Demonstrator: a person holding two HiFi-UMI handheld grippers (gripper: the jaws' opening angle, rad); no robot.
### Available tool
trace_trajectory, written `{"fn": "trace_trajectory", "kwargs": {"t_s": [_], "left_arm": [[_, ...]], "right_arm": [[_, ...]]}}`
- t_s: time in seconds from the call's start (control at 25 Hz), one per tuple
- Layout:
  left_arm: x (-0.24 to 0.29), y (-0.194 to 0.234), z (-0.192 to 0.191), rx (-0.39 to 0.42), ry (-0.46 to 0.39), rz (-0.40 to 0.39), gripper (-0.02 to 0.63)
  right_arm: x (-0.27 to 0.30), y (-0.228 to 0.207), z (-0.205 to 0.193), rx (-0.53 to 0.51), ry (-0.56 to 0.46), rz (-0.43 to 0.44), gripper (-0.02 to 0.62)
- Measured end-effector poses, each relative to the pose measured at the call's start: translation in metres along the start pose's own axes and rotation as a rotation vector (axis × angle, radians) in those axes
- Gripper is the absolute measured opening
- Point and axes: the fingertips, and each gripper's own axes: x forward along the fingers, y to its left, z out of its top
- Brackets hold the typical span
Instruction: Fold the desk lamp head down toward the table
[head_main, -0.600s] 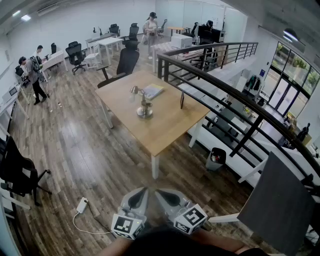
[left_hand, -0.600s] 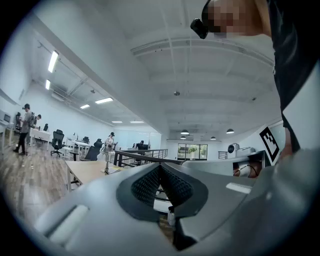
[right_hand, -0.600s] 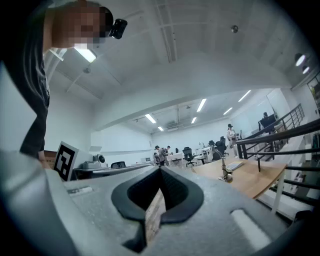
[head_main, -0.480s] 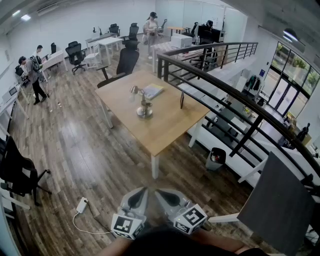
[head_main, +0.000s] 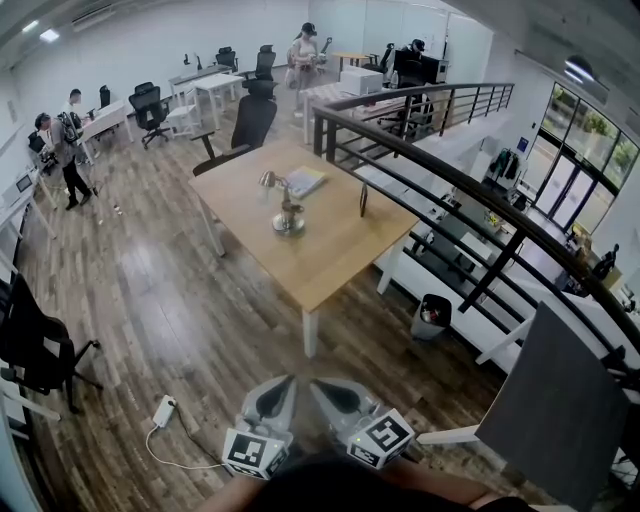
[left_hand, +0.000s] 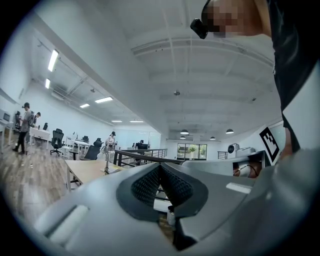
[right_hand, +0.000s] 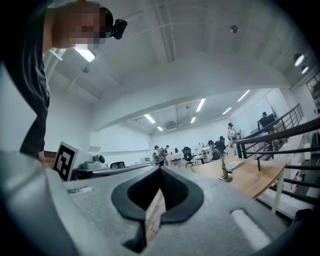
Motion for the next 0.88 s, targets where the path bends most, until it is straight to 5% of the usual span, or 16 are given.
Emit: {"fn": "trace_trajectory", "kwargs": {"t_s": [0.4,0.88], "left_arm": [[0.001,0.031,-0.009,-0.033,0.014,0.014,0.002],[0.022,0.141,0.009,-0.016,-0.008,-0.002,0.002]], "right_arm": [[0.028,-0.004,-0.009,0.046,0.021,0.0,0.002],[0.141,-0.019,-0.01,0.044,0.031,-0.018,0.002]]}}
